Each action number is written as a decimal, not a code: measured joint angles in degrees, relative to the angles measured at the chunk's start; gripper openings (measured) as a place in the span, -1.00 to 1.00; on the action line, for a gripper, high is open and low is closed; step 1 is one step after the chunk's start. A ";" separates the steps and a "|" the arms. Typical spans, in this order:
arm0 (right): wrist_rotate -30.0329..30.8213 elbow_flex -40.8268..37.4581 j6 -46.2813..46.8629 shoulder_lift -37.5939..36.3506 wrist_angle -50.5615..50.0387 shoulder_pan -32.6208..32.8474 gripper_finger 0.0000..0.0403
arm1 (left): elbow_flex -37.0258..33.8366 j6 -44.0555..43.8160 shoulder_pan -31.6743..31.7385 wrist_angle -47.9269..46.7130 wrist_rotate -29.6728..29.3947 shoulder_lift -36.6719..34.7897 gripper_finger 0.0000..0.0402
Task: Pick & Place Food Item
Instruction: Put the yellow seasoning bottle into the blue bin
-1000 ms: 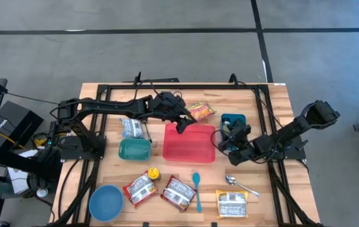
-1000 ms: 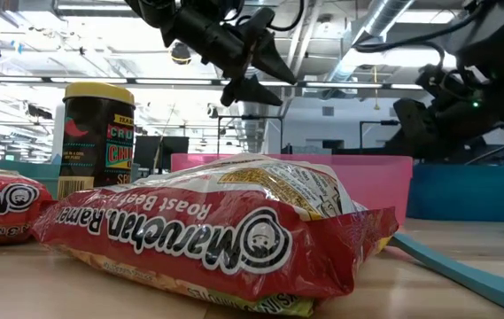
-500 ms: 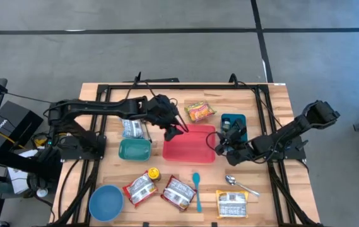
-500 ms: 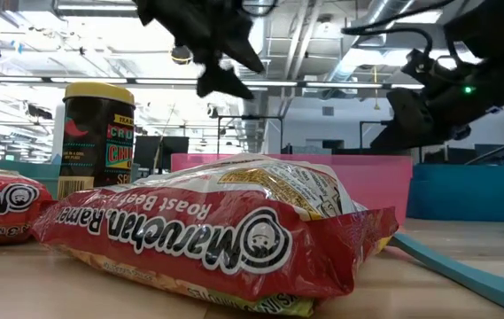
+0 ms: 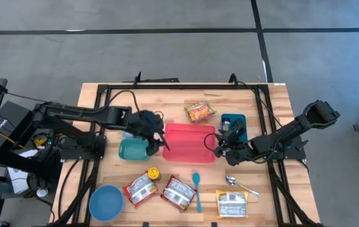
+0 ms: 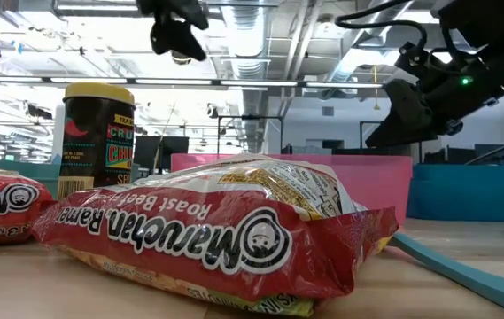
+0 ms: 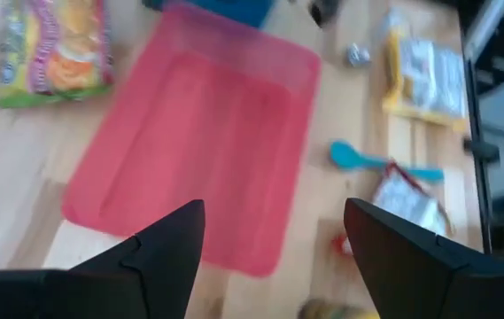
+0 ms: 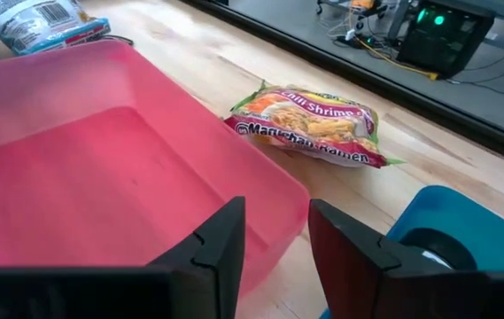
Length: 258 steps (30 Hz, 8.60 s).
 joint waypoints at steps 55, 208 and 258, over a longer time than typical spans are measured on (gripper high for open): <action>-2.54 0.00 -0.92 0.02 0.30 0.00 -0.41 | -11.34 -4.89 -23.96 7.36 -10.39 1.63 0.33; -2.99 -0.01 -0.87 0.04 0.25 0.02 -0.41 | -11.34 -5.07 -23.66 9.05 -10.78 13.70 0.08; -17.06 -0.02 -26.07 0.04 24.00 -4.03 -0.41 | -11.34 8.38 0.82 25.38 -10.00 0.25 0.09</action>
